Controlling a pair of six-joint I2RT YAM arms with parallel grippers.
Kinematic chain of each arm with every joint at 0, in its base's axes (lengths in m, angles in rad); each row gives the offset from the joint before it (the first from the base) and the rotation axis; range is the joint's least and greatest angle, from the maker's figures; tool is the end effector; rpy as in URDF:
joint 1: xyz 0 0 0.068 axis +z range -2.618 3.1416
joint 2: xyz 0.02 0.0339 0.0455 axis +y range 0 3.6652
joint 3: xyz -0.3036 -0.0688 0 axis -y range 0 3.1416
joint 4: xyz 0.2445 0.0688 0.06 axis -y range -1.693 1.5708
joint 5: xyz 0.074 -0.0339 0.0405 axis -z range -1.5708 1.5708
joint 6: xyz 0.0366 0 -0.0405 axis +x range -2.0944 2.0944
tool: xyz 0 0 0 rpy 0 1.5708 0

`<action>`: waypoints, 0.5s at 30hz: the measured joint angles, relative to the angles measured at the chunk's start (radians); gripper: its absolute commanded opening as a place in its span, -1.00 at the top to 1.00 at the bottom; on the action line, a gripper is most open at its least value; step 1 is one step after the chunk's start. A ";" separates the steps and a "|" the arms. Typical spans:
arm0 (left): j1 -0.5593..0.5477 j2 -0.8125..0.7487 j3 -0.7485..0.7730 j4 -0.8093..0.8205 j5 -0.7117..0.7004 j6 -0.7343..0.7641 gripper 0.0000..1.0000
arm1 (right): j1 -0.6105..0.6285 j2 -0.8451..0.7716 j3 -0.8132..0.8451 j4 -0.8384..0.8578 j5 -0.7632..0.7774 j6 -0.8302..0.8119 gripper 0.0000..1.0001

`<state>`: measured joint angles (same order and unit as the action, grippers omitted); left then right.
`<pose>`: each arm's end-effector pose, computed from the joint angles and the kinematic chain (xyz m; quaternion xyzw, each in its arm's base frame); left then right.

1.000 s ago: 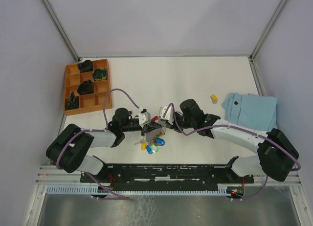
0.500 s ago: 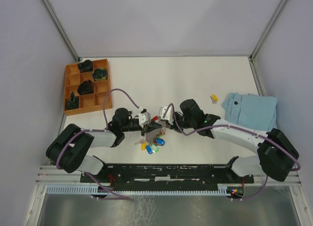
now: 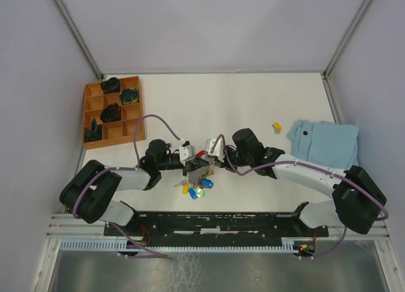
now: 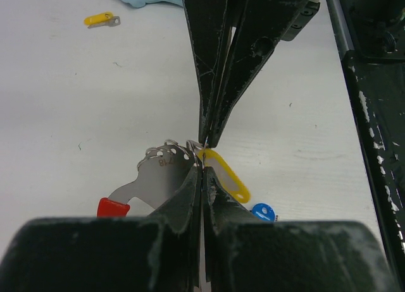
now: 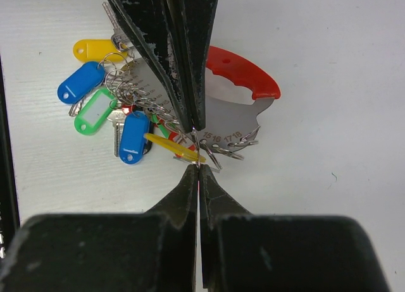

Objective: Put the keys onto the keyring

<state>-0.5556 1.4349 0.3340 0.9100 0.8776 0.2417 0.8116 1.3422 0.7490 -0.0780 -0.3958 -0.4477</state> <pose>0.1879 -0.1498 0.2050 0.5202 0.5385 -0.4137 0.5179 0.1769 0.2069 0.2552 -0.5890 0.6633 0.2513 0.3872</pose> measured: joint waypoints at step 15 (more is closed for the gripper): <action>0.000 0.012 0.004 0.000 0.026 0.000 0.95 | 0.003 0.001 0.000 -0.019 -0.014 -0.014 0.99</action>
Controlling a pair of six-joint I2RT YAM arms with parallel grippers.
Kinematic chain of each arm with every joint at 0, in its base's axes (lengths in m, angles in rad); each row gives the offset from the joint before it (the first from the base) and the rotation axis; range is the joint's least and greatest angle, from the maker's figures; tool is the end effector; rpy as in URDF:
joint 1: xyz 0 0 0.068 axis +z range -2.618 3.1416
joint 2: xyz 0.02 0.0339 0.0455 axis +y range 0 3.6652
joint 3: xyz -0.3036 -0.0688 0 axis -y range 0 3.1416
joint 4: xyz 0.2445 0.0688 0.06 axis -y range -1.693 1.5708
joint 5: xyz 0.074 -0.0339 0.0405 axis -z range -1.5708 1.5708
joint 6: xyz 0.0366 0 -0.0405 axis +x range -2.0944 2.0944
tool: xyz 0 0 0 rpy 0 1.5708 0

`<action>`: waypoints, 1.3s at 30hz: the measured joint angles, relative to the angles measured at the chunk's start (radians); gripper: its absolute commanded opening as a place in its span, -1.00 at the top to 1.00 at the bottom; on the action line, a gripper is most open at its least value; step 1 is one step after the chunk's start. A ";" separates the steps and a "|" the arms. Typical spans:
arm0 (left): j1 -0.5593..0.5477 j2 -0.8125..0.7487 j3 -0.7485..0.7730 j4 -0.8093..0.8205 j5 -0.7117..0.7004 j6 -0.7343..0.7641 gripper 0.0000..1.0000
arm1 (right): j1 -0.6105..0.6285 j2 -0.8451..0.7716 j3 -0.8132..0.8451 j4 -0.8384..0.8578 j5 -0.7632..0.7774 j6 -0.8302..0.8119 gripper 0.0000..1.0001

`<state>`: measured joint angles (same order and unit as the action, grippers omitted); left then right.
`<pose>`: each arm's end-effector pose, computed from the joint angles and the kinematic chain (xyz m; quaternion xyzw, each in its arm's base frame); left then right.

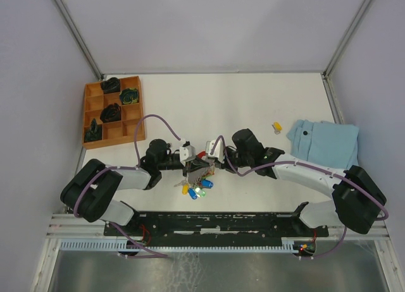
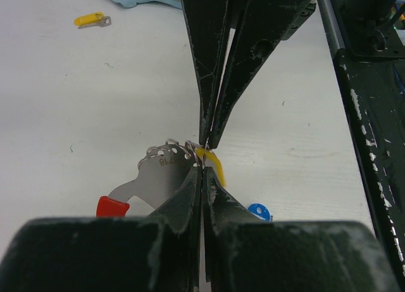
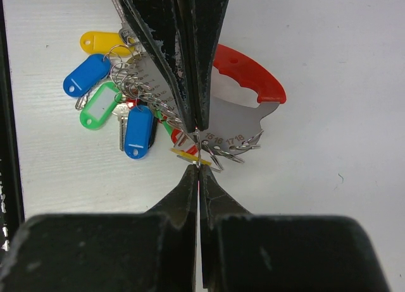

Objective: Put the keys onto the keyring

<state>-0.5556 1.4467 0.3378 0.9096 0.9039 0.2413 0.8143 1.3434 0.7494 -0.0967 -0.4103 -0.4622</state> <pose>0.1886 -0.1509 0.2035 0.5250 0.5344 -0.4230 0.5098 0.1752 0.2069 0.2536 -0.5974 0.6597 0.2545 0.3783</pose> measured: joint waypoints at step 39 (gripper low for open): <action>0.005 0.033 0.011 0.060 0.041 -0.051 0.95 | 0.006 0.011 0.001 0.015 -0.025 -0.006 0.99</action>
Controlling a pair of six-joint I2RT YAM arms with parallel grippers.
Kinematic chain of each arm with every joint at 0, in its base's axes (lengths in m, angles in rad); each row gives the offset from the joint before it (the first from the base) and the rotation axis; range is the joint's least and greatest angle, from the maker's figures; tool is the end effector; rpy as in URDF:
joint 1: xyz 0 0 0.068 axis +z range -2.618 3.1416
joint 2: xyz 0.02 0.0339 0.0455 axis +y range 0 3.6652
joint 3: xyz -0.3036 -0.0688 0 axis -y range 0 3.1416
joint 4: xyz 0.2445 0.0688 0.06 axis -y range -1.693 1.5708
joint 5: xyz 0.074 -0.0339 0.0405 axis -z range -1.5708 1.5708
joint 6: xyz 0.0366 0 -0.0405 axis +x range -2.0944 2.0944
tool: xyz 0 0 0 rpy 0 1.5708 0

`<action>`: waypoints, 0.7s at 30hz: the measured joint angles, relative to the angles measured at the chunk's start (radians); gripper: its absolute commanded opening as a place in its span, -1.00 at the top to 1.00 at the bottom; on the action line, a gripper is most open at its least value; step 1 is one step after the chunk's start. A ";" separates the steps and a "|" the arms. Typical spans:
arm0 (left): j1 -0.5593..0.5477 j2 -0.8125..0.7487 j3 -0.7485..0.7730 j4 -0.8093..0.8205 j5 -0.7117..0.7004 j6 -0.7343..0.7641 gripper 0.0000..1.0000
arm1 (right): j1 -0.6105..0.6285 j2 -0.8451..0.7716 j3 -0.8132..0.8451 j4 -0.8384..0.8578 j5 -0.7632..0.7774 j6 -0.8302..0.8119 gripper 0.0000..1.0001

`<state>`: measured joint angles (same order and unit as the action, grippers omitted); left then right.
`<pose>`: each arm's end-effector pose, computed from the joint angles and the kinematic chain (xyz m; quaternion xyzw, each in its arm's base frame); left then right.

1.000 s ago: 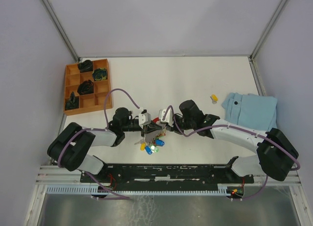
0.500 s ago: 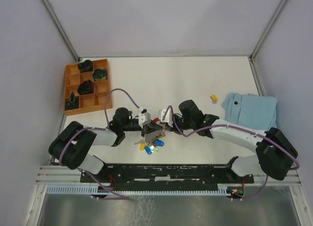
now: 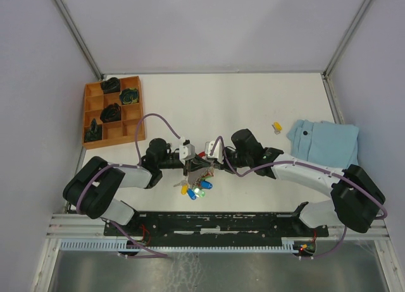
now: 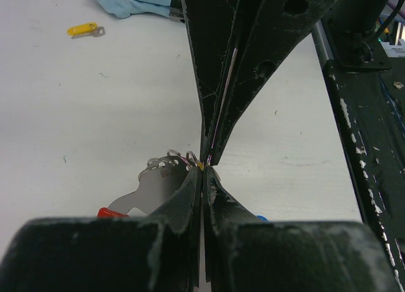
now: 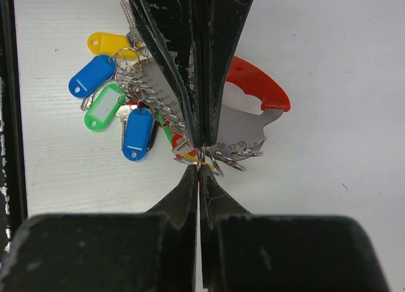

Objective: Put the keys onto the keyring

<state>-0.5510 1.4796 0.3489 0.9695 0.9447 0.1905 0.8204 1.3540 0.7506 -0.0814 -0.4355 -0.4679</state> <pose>0.1932 -0.1535 0.2049 0.5205 0.5254 -0.4444 0.5055 0.1749 0.2103 0.2529 -0.6038 0.6498 0.2655 0.3778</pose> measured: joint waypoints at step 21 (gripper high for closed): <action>0.000 0.000 0.029 -0.042 -0.004 -0.001 0.95 | 0.001 0.000 0.032 -0.038 0.029 -0.006 0.99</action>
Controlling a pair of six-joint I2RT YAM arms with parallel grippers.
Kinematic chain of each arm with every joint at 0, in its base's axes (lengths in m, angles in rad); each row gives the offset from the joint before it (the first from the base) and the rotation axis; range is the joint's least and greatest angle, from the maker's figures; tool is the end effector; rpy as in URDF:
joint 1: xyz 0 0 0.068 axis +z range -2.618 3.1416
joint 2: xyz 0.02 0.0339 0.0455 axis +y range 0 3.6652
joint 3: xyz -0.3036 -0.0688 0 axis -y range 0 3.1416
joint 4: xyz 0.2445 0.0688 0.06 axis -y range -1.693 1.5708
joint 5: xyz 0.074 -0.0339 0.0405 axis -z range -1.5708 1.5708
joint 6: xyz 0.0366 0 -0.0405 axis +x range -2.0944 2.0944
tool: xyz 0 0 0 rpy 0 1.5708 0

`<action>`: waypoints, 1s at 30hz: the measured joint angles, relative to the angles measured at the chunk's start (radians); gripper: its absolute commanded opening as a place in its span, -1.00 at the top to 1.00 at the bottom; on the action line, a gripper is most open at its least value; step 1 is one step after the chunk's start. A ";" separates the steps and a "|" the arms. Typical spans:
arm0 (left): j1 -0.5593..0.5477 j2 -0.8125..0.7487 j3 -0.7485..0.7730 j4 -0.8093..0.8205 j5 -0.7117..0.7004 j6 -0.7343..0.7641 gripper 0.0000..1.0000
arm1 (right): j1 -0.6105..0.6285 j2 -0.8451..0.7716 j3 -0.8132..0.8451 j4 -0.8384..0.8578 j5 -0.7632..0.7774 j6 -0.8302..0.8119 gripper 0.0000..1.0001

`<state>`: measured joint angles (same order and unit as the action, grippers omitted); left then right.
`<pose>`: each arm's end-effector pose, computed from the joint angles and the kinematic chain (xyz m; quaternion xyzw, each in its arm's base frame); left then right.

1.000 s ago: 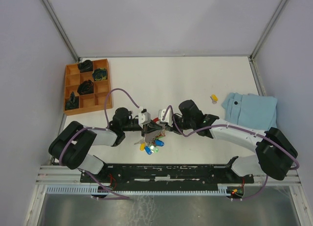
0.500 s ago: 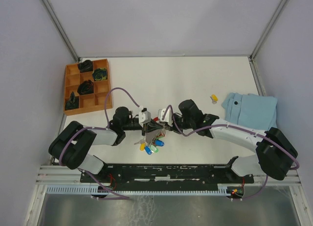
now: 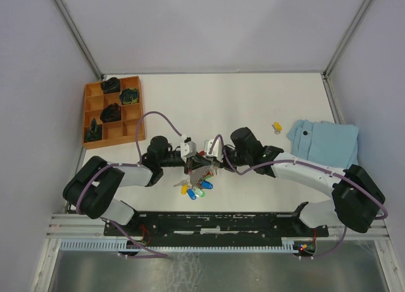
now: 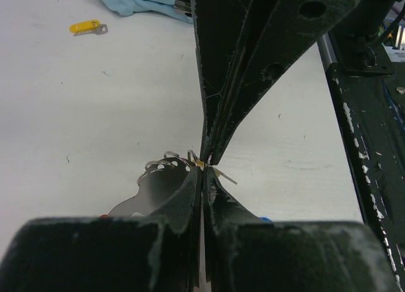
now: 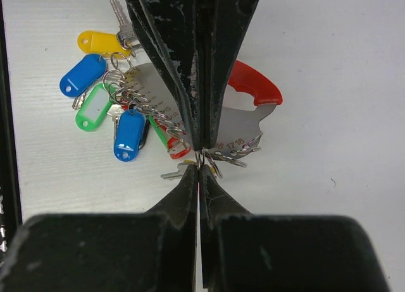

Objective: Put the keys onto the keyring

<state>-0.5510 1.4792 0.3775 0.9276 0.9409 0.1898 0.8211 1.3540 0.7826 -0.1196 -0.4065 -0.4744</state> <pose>0.1979 -0.1563 0.2083 0.5188 0.5309 -0.4445 0.5014 0.1773 0.2117 0.2596 -0.6033 0.6548 0.2518 0.3793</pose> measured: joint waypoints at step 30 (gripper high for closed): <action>0.048 0.062 -0.029 0.274 -0.216 -0.521 0.95 | 0.056 -0.004 0.000 0.093 0.183 -0.070 0.99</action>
<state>-0.5034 1.5414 0.3485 1.2018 0.7250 -0.3309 0.8772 1.3499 0.7826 -0.0265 -0.2230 -0.5442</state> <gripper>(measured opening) 0.043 0.015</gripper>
